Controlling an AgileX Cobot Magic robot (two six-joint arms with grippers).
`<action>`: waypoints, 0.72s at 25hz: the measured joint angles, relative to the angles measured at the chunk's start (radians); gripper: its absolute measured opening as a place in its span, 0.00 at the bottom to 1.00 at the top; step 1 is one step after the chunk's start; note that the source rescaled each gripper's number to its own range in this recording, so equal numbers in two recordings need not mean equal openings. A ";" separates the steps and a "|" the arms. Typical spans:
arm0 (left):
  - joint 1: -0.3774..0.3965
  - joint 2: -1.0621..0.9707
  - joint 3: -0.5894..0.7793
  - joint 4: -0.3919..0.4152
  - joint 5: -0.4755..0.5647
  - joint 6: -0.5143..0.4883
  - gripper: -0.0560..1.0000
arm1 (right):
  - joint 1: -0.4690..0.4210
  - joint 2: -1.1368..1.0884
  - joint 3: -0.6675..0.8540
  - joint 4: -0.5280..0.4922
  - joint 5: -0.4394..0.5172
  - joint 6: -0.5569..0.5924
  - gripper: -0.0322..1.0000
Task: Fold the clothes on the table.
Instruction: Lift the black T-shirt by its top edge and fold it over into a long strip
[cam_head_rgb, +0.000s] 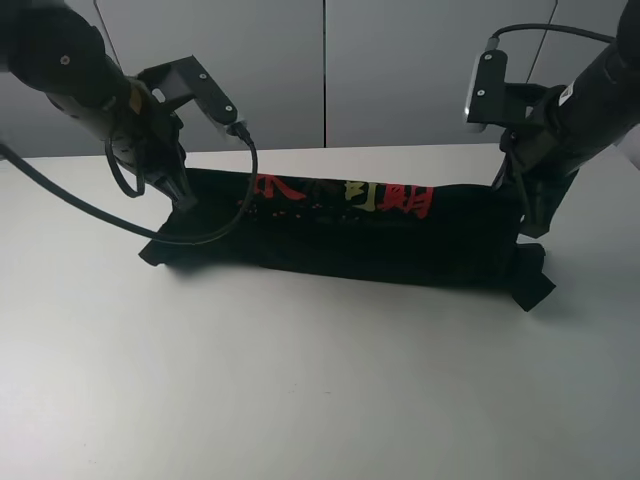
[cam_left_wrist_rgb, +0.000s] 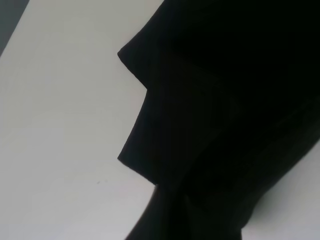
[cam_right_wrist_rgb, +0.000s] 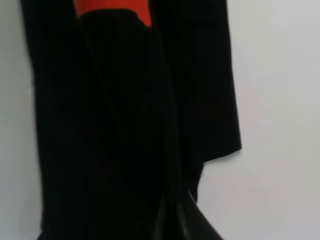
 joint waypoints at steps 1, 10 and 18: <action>0.000 0.013 0.000 0.014 -0.014 -0.027 0.05 | 0.000 0.017 0.000 -0.016 -0.023 0.034 0.03; 0.000 0.122 0.000 0.189 -0.105 -0.241 0.05 | 0.000 0.151 0.000 -0.055 -0.192 0.167 0.03; 0.000 0.139 0.000 0.339 -0.179 -0.445 0.05 | 0.000 0.189 0.000 -0.063 -0.251 0.199 0.03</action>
